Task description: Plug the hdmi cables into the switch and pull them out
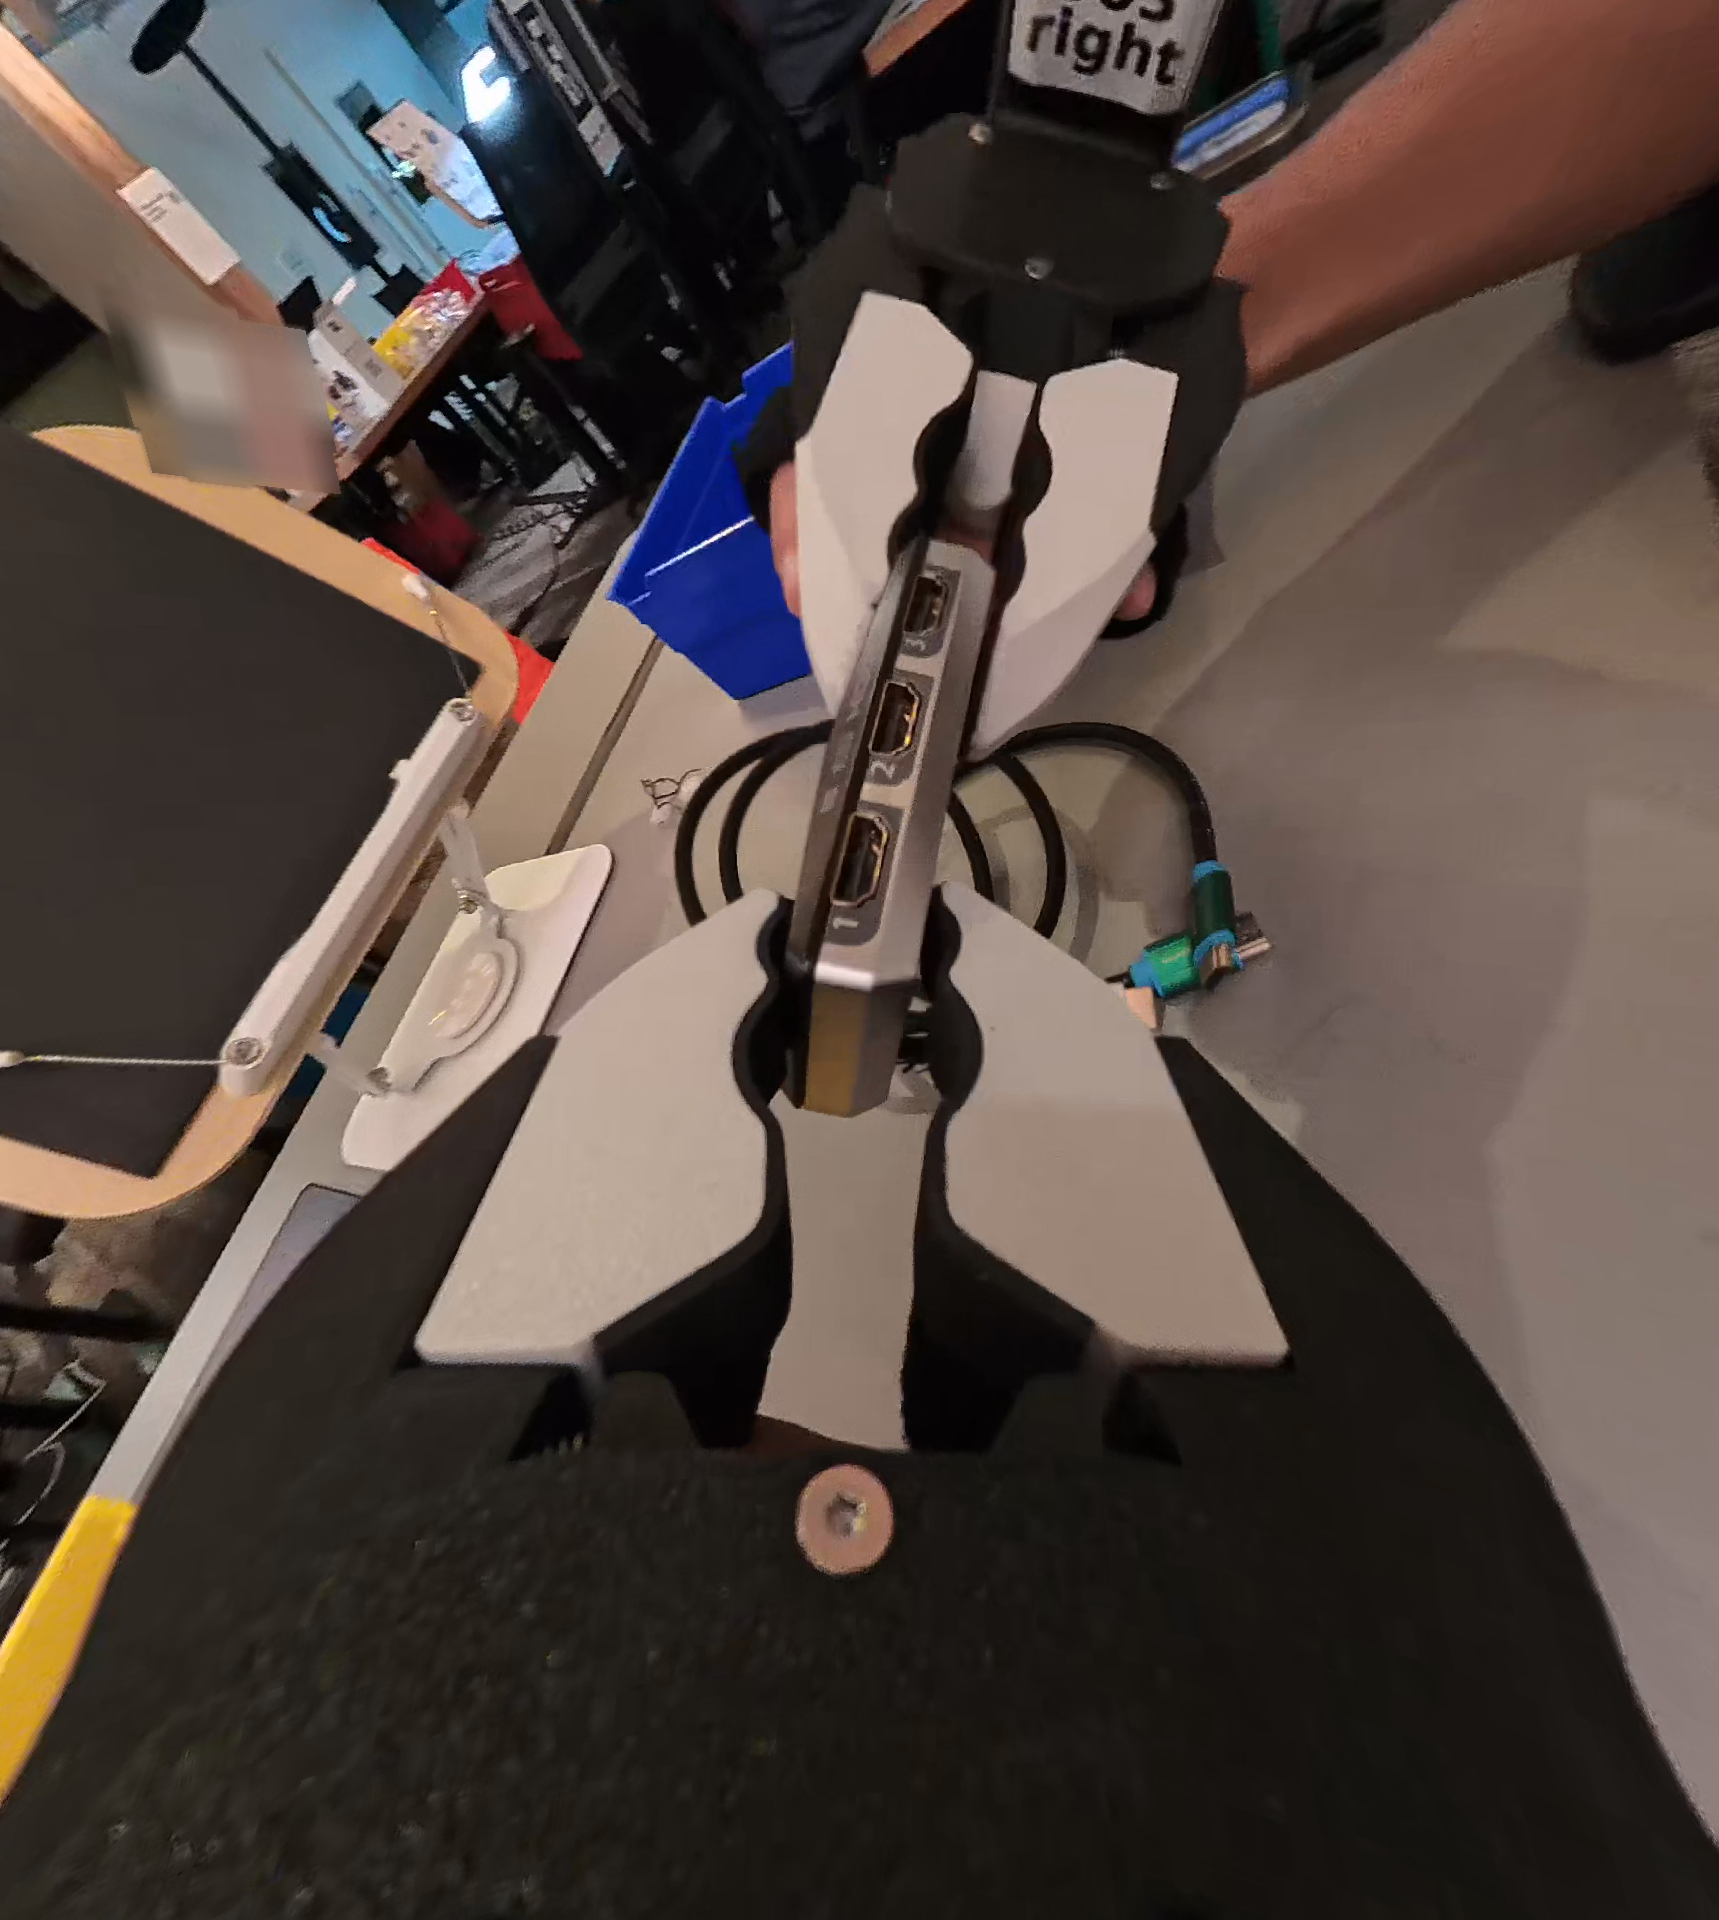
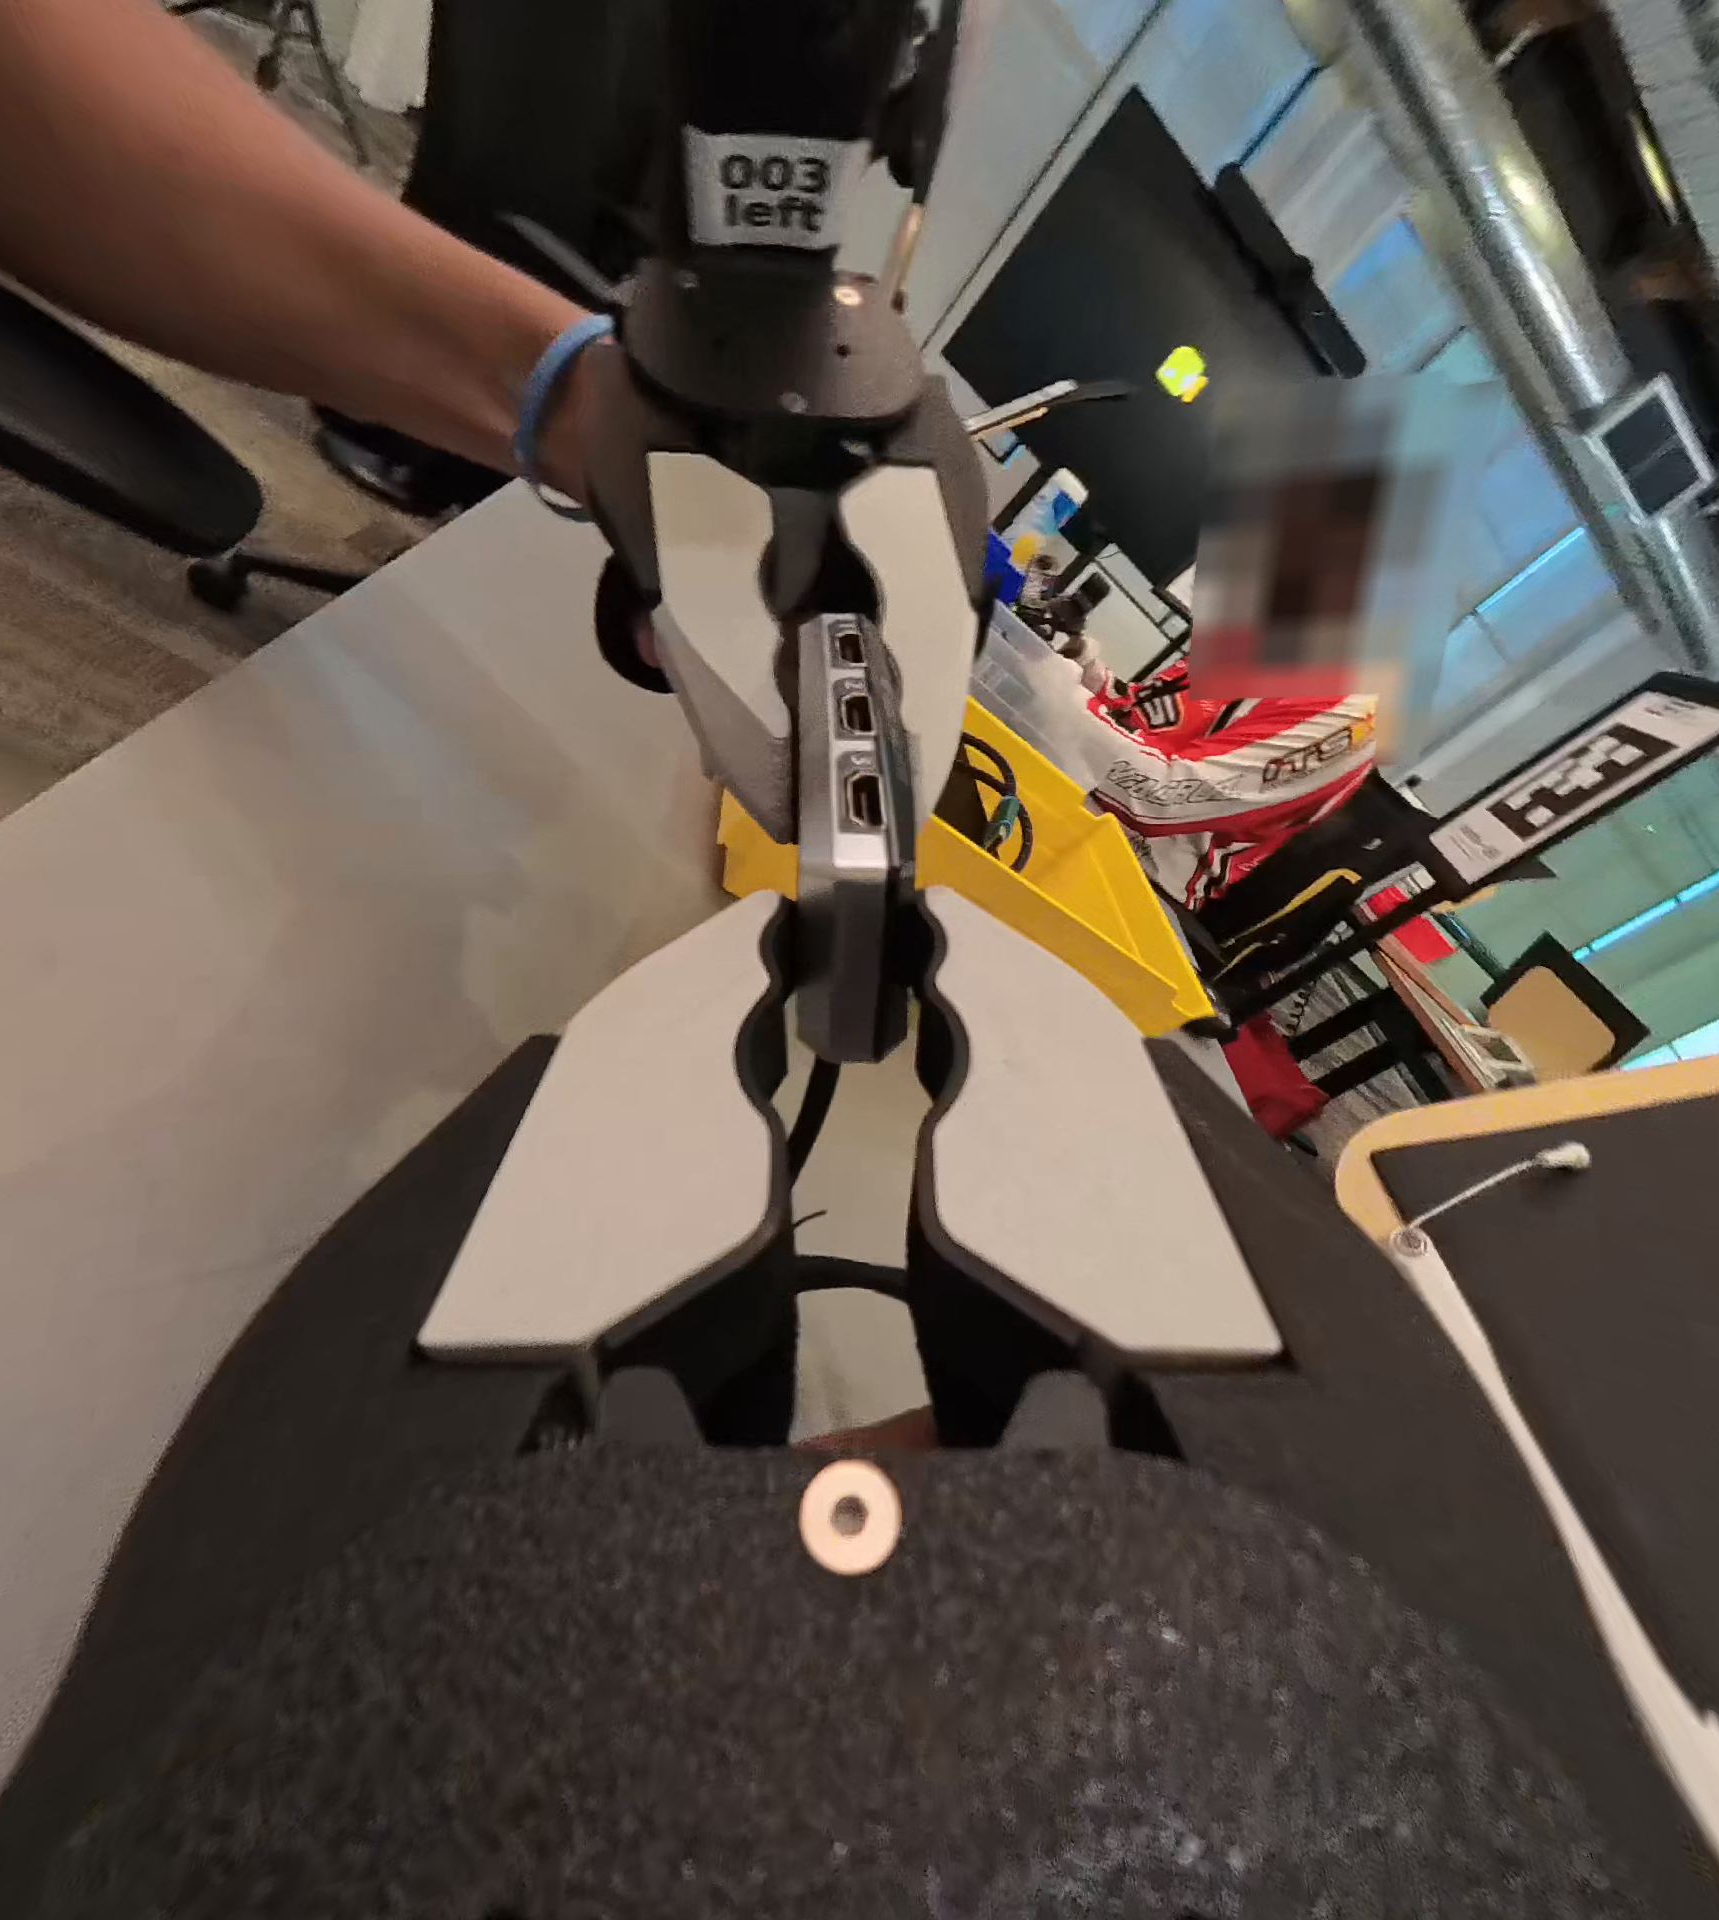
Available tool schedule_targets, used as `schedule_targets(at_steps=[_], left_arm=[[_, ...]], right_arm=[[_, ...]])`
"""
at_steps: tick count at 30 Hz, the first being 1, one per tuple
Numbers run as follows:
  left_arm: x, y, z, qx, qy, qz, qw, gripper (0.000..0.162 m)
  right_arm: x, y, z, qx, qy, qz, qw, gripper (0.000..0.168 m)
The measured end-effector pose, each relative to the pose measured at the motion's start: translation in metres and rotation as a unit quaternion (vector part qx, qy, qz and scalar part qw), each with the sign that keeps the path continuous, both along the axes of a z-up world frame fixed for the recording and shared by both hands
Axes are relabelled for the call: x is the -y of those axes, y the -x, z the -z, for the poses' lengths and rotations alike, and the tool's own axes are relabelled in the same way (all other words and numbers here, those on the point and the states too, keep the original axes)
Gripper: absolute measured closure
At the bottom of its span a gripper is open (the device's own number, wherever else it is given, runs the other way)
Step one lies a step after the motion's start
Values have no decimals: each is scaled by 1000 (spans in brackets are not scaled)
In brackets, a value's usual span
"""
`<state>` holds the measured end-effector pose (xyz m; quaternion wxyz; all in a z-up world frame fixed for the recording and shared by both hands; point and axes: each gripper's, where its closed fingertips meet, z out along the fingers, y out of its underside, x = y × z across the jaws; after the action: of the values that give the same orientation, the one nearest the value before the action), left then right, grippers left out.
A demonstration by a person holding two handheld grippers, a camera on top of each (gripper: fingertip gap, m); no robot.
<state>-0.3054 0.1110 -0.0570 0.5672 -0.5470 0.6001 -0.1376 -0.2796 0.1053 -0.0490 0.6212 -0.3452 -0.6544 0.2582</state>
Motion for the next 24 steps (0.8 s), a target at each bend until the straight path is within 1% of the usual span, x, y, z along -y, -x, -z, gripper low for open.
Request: schedule_targets(at_steps=[4, 8, 12, 14, 15, 17, 19, 20, 22, 23, 24], left_arm=[[2, -3, -3, -1, 11, 30, 999, 140], [1, -4, 2, -19, 17, 46, 999, 141], [-2, -4, 7, -56, 15, 56, 997, 141], [-11, -2, 3, -66, 20, 45, 997, 140], [-19, 0, 1, -68, 23, 28, 997, 139], [-41, 4, -10, -57, 21, -32, 998, 135], [-68, 15, -32, -8, 7, -115, 993, 131], [-78, 23, -39, 14, 14, -162, 987, 131], [-87, 40, -38, 49, 48, -249, 966, 131], [-83, 44, -29, 59, 68, -277, 957, 128], [-70, 36, -14, 66, 103, -274, 954, 125]], right_arm=[[7, 2, -11, -16, 2, -31, 999, 149], [7, 2, -12, -20, 22, -50, 998, 149], [8, 3, -8, -6, 16, -51, 999, 149], [2, 5, -13, -7, -1, -22, 1000, 149], [-3, 6, -15, -2, -27, -2, 1000, 148], [-21, 9, -23, 24, -80, 40, 996, 149], [-42, 9, -41, 27, -113, 76, 990, 149], [-53, 8, -51, 24, -129, 98, 987, 148], [-76, 2, -65, 16, -161, 149, 975, 148], [-86, -2, -68, 13, -172, 176, 969, 149], [-93, -5, -65, 8, -171, 195, 966, 148]])
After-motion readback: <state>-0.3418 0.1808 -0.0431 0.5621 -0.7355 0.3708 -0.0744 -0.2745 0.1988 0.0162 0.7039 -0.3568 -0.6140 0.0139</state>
